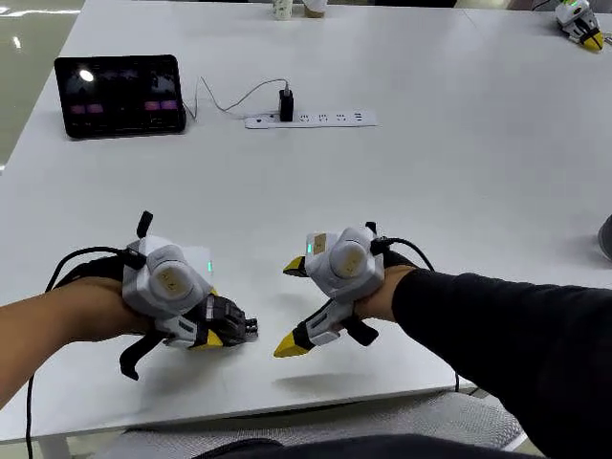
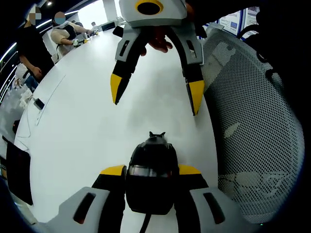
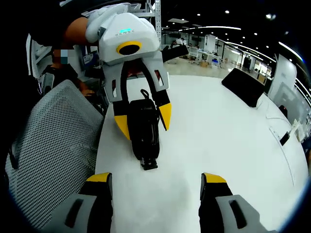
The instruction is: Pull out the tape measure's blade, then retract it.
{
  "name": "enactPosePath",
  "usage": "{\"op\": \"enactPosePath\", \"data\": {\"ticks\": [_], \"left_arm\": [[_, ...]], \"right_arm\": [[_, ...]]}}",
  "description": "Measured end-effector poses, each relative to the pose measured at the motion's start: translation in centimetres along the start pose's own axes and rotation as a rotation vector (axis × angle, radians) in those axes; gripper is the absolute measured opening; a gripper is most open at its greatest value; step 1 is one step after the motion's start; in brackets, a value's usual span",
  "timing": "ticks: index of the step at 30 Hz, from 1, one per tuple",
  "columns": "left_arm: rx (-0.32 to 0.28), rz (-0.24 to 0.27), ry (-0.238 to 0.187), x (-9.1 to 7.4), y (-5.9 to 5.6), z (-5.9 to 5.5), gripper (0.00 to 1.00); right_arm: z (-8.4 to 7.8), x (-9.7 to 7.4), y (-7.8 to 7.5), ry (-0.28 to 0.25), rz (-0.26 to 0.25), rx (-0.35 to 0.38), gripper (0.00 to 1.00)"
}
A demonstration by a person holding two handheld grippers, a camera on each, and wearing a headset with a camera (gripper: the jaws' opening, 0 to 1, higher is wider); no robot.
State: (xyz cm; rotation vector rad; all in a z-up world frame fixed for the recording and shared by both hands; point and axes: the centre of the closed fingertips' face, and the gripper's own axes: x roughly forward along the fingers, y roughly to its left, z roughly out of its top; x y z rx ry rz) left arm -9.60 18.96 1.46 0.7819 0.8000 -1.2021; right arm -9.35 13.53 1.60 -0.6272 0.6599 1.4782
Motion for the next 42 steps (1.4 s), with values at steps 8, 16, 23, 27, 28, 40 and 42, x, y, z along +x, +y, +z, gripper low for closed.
{"op": "enactPosePath", "data": {"ticks": [8,16,23,27,28,40,42], "left_arm": [[-0.004,0.005,-0.002,0.1,0.0,0.0,0.32],[-0.016,0.013,-0.028,0.0,0.1,-0.1,0.32],[-0.021,0.01,-0.04,0.1,0.1,0.0,0.33],[-0.023,0.007,-0.049,0.0,0.1,0.0,0.33],[-0.025,0.007,-0.05,0.1,0.1,0.0,0.33],[-0.028,-0.006,-0.055,0.1,0.1,0.0,0.33],[-0.031,-0.006,-0.054,0.1,0.1,0.0,0.33]], "right_arm": [[0.2,2.1,0.6,0.028,0.008,-0.021,0.44],[0.6,3.4,0.8,0.045,0.03,-0.071,0.31],[0.4,4.1,0.6,0.062,0.037,-0.086,0.16],[0.4,4.5,0.9,0.066,0.047,-0.112,0.13],[0.4,4.6,0.9,0.067,0.044,-0.13,0.13],[0.2,4.8,0.8,0.054,0.068,-0.092,0.11],[0.2,4.8,0.9,0.058,0.069,-0.111,0.11]]}}
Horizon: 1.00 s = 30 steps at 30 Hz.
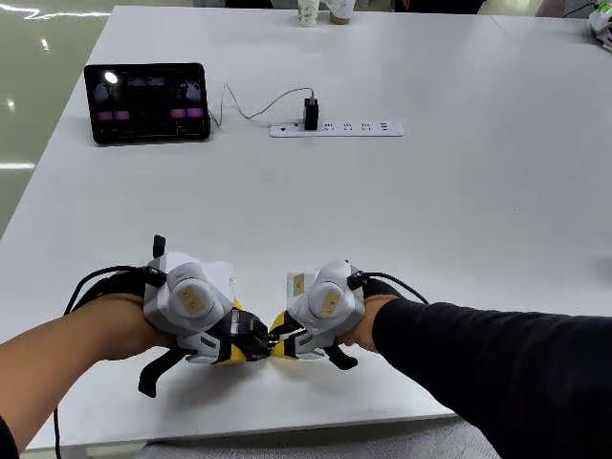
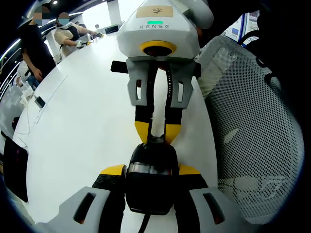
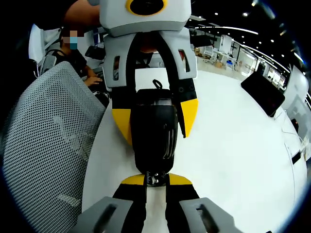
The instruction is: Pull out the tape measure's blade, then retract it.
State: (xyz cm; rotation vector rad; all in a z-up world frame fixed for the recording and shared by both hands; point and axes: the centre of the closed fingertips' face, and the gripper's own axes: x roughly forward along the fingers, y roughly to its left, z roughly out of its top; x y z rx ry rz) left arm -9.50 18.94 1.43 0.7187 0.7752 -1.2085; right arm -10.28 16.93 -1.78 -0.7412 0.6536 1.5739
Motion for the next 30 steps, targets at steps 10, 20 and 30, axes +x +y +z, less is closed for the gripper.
{"op": "enactPosePath", "data": {"ticks": [10,20,30], "left_arm": [[0.004,0.004,0.001,-0.1,0.1,-0.2,0.32],[-0.005,0.007,0.001,-0.1,0.1,-0.2,0.32],[-0.006,0.011,0.003,-0.1,0.1,-0.2,0.32]], "right_arm": [[-0.9,-0.7,-0.2,0.018,0.013,0.025,0.1],[-1.9,-1.6,-0.3,0.033,0.008,0.037,0.1],[-2.9,-2.4,-0.4,0.038,0.008,0.049,0.1]]}}
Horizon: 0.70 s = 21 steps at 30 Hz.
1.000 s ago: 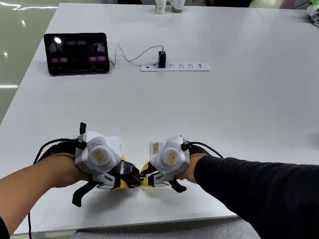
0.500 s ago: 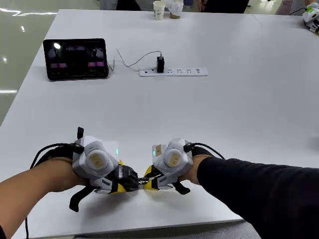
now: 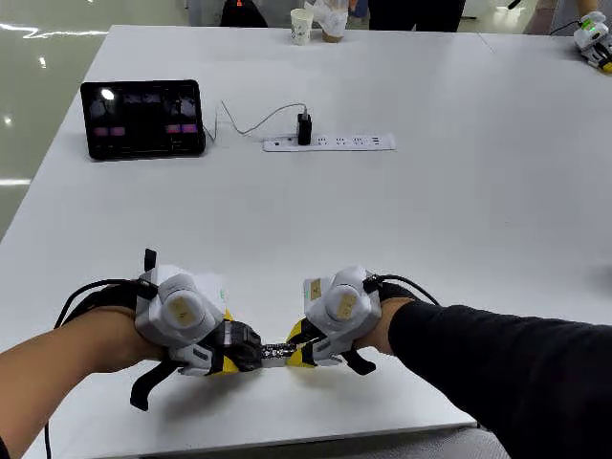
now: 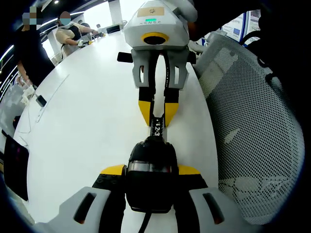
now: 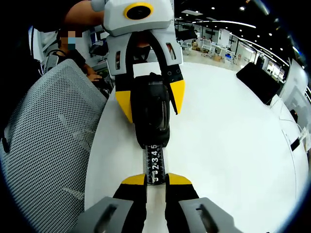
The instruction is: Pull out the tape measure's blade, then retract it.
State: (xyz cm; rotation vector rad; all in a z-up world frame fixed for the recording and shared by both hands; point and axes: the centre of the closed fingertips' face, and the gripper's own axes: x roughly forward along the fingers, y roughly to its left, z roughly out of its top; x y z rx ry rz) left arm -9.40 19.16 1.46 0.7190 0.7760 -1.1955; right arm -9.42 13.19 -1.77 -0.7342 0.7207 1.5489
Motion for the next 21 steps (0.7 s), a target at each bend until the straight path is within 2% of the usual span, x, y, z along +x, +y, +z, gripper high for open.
{"op": "enactPosePath", "data": {"ticks": [21], "left_arm": [[0.002,-0.001,-0.004,0.1,0.0,0.0,0.32]], "right_arm": [[-1.7,-1.2,0.2,0.006,0.002,0.009,0.1]]}}
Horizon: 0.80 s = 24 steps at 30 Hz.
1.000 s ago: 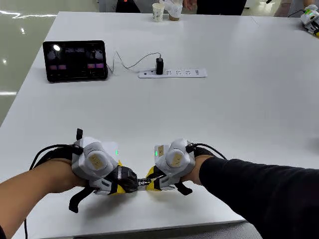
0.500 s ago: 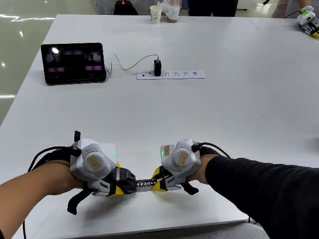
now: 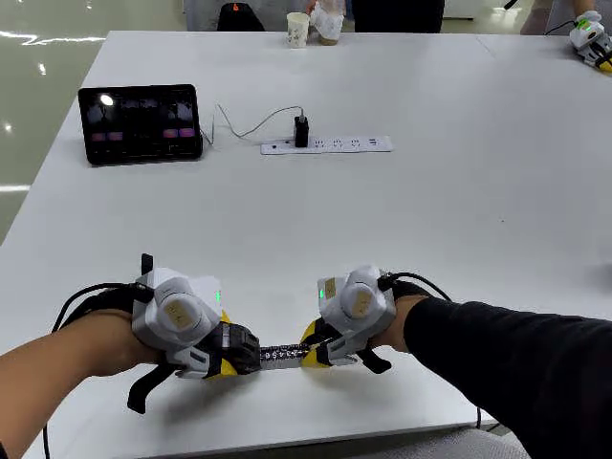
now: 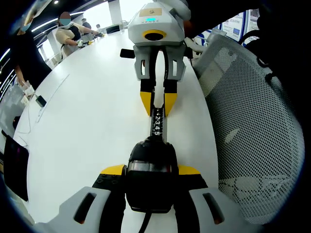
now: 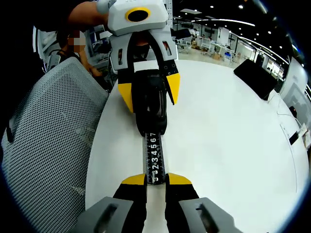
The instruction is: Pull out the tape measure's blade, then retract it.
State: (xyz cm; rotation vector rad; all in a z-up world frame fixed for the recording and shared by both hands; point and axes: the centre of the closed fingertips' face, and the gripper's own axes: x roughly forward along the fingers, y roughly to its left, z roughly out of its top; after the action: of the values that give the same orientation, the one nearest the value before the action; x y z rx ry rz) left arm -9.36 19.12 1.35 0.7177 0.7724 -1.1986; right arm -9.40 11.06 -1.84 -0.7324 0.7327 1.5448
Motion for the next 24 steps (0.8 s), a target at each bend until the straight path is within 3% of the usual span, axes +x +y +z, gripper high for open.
{"op": "enactPosePath", "data": {"ticks": [24], "left_arm": [[0.008,-0.004,-0.012,0.0,-0.1,0.1,0.32]], "right_arm": [[-1.8,-1.9,0.2,0.008,-0.015,0.021,0.1]]}}
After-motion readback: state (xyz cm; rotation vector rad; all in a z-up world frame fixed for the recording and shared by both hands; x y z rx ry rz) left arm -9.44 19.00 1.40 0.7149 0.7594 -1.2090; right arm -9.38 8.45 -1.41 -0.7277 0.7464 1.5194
